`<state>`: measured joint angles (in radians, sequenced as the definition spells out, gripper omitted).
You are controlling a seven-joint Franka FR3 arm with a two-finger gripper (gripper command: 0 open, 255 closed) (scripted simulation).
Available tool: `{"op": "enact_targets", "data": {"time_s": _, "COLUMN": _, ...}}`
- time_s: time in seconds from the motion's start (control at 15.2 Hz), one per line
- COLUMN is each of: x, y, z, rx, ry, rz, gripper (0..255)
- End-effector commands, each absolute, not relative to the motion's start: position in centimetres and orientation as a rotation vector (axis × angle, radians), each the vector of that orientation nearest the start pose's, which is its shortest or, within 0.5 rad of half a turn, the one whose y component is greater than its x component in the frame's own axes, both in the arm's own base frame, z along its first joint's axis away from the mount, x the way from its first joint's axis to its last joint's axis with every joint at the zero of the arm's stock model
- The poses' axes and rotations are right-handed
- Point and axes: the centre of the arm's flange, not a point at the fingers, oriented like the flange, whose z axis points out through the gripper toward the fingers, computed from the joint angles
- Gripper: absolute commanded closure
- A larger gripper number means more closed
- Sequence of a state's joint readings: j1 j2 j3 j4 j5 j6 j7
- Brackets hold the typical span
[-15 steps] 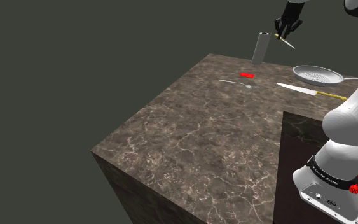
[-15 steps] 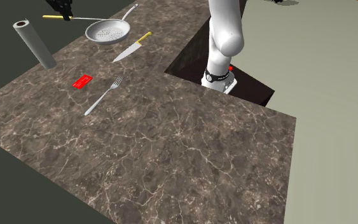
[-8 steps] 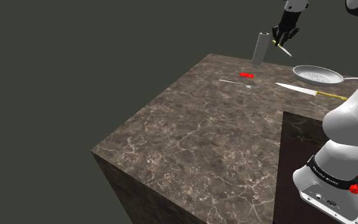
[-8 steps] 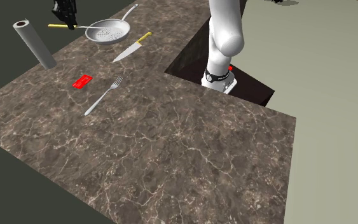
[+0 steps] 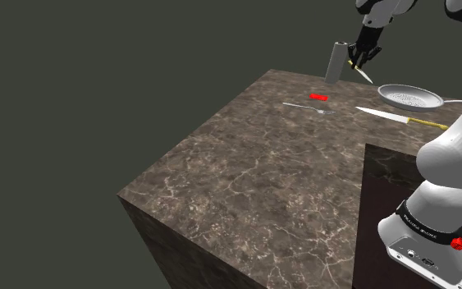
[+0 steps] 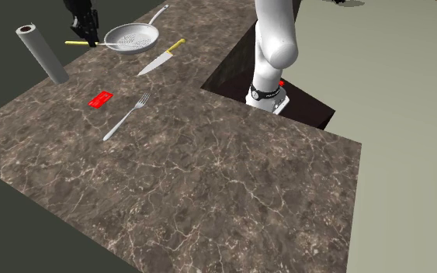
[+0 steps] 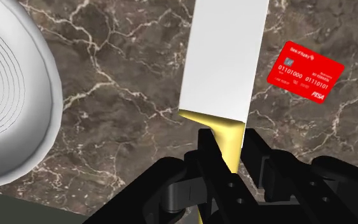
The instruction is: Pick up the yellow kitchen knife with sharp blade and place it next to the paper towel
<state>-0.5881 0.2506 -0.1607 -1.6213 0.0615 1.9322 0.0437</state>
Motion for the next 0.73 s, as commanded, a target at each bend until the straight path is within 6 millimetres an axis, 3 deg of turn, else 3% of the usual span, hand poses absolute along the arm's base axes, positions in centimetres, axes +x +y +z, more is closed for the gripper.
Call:
{"op": "enact_targets", "data": {"time_s": 0.0, "x": 48.0, "y": -42.9, "z": 47.2, "rx": -2.892, "ry": 1.234, "rz": -0.105, "gripper": 255}}
{"op": "enact_targets", "data": {"time_s": 0.66, "x": 48.0, "y": -42.9, "z": 41.9, "rx": -2.892, "ry": 1.234, "rz": -0.105, "gripper": 255}}
